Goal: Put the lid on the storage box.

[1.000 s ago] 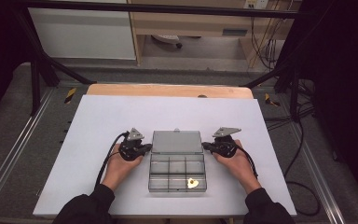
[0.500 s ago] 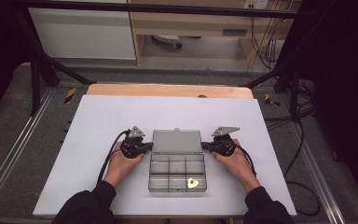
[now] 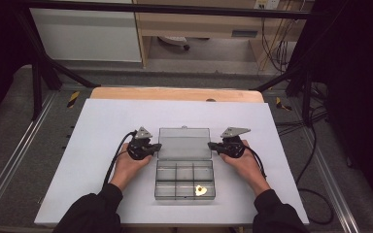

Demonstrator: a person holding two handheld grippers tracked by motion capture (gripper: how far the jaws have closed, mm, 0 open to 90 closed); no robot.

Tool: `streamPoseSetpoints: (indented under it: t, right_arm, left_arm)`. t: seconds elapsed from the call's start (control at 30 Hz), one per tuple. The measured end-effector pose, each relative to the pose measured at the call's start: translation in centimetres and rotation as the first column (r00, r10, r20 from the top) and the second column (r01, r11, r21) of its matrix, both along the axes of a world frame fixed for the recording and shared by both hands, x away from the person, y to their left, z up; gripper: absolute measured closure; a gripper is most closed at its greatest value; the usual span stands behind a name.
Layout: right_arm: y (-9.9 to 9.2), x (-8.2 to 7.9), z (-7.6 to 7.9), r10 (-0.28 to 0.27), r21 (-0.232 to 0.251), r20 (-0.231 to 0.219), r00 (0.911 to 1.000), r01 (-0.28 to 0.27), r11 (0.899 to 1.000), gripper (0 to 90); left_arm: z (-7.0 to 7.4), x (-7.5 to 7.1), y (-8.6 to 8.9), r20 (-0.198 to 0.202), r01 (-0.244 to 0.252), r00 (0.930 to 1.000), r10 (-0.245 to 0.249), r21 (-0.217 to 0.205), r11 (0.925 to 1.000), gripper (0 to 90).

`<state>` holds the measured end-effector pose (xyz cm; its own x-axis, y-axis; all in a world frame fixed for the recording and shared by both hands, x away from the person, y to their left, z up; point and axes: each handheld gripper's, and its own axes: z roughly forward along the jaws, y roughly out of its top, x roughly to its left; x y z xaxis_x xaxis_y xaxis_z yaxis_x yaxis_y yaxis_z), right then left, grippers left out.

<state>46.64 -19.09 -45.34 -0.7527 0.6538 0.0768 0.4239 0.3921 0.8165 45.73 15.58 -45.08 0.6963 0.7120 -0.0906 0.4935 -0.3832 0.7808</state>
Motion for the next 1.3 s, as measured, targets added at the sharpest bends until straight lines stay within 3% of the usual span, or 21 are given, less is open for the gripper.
streamPoseSetpoints:
  t: [0.67,0.7,0.73,1.3]
  right_arm:
    - [-0.1,-0.3,2.0,0.018,0.025,0.079,0.9967,-0.02,0.999,90.0]
    - [-0.1,-0.3,2.1,0.02,0.026,0.084,0.9963,-0.022,0.999,90.0]
    - [-0.1,-0.3,2.2,0.024,0.029,0.086,0.996,-0.026,0.999,90.0]
    - [-0.1,-1.0,3.3,0.03,0.026,0.121,0.9922,-0.033,0.999,90.0]
  left_arm:
    - [1.8,-0.4,-0.1,0.044,0.011,0.999,-0.01,-0.02,0.9997,90.0]
    - [1.8,-0.2,-0.2,0.067,0.021,0.9976,-0.019,-0.025,0.9995,90.0]
    - [1.9,-0.4,-0.2,0.051,0.012,0.9986,-0.011,-0.021,0.9997,90.0]
    - [2.6,-0.8,-0.1,0.074,0.023,0.997,-0.021,-0.025,0.9994,90.0]
